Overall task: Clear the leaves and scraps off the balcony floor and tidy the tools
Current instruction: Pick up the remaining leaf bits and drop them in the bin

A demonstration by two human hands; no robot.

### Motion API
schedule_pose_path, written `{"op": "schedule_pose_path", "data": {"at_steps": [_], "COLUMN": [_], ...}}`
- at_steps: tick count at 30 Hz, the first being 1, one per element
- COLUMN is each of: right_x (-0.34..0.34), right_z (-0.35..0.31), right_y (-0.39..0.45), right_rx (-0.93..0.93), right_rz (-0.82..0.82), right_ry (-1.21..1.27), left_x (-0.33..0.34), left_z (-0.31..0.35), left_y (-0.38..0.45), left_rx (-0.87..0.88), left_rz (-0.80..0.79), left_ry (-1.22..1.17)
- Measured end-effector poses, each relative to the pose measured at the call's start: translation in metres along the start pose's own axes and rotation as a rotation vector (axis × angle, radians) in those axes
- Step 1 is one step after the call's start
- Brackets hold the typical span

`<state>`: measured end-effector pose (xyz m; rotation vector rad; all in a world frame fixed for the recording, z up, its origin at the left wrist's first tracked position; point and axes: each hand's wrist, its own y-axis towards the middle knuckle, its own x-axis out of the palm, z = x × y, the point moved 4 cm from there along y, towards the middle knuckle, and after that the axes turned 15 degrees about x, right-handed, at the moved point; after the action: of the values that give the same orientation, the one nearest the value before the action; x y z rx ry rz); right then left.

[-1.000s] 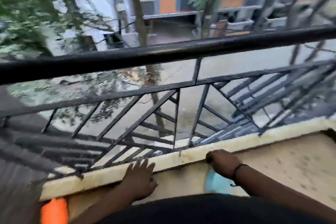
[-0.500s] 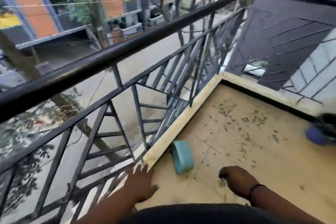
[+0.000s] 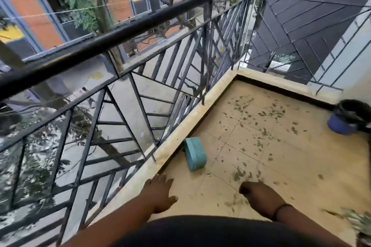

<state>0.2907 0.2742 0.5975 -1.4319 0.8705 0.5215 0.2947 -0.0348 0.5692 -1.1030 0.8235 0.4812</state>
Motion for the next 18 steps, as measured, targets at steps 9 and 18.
{"op": "schedule_pose_path", "data": {"at_steps": [9, 18], "right_x": [0.038, 0.095], "right_z": [0.023, -0.036], "right_y": [-0.031, -0.026], "right_rx": [0.061, 0.134], "right_rz": [-0.017, -0.073], "right_ry": [0.046, 0.034], "left_x": [0.027, 0.058], "left_z": [0.008, -0.064], "left_y": [-0.02, -0.035], "left_rx": [0.025, 0.052], "left_rz": [-0.036, -0.052], "left_ry": [0.017, -0.041]}}
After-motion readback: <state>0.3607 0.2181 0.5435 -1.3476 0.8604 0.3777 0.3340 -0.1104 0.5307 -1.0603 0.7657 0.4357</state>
